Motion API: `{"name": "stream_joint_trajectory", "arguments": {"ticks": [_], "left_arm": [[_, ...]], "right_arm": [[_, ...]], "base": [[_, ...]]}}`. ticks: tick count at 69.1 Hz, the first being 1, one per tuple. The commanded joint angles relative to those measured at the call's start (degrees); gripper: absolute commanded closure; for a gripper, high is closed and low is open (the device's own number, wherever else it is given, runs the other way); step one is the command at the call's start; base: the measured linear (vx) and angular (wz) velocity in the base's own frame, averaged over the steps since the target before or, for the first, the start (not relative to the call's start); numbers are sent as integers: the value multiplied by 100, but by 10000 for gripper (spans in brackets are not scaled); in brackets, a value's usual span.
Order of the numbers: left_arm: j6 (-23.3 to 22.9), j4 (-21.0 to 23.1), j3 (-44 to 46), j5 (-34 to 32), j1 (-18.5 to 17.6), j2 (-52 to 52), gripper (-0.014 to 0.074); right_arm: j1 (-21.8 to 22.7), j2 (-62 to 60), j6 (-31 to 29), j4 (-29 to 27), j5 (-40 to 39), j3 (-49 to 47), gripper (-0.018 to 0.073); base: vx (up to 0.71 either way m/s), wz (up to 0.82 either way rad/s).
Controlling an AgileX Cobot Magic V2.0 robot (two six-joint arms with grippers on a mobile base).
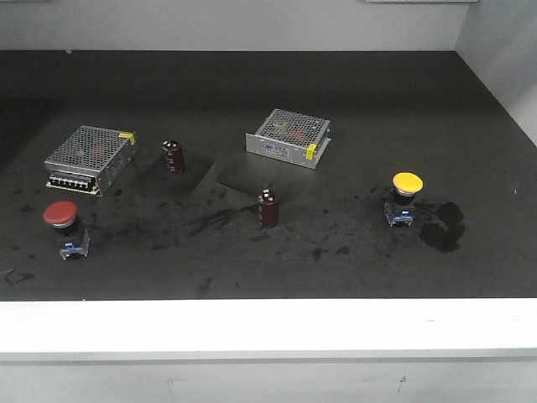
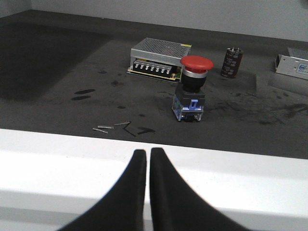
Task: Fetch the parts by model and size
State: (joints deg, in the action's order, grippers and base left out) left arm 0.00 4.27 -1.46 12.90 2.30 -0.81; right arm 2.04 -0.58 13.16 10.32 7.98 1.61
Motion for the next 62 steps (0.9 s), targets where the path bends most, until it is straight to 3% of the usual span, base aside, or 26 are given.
{"name": "stream_joint_trajectory", "arguments": {"ticks": [1,15,31,37,44,54,62], "left_arm": [[0,56,31,-534,14,-37,594],[-31,73,31,-905,14,-37,594],[-31,73,55,-2836,14,-37,594],[-31,73,232,-3160,14,-37,594],[-35,73,751,-2898,14,-25,594],[0,62,2172,-1618,14,159,594],[0,62,3216,-966,14,647,594]], "right_arm": [[-11,-101,11,35,-548,44,568],[-11,-101,17,35,-708,44,568],[-11,-101,31,35,-1805,29,567],[-11,-101,31,35,-2081,-112,567],[-11,-96,61,-4,-1990,-518,567],[-11,175,71,-23,-1847,-1436,567],[-11,753,71,-23,-1841,-2244,567]], "base": [[0,0],[0,0],[0,0],[0,0],[0,0],[0,0],[0,0]]}}
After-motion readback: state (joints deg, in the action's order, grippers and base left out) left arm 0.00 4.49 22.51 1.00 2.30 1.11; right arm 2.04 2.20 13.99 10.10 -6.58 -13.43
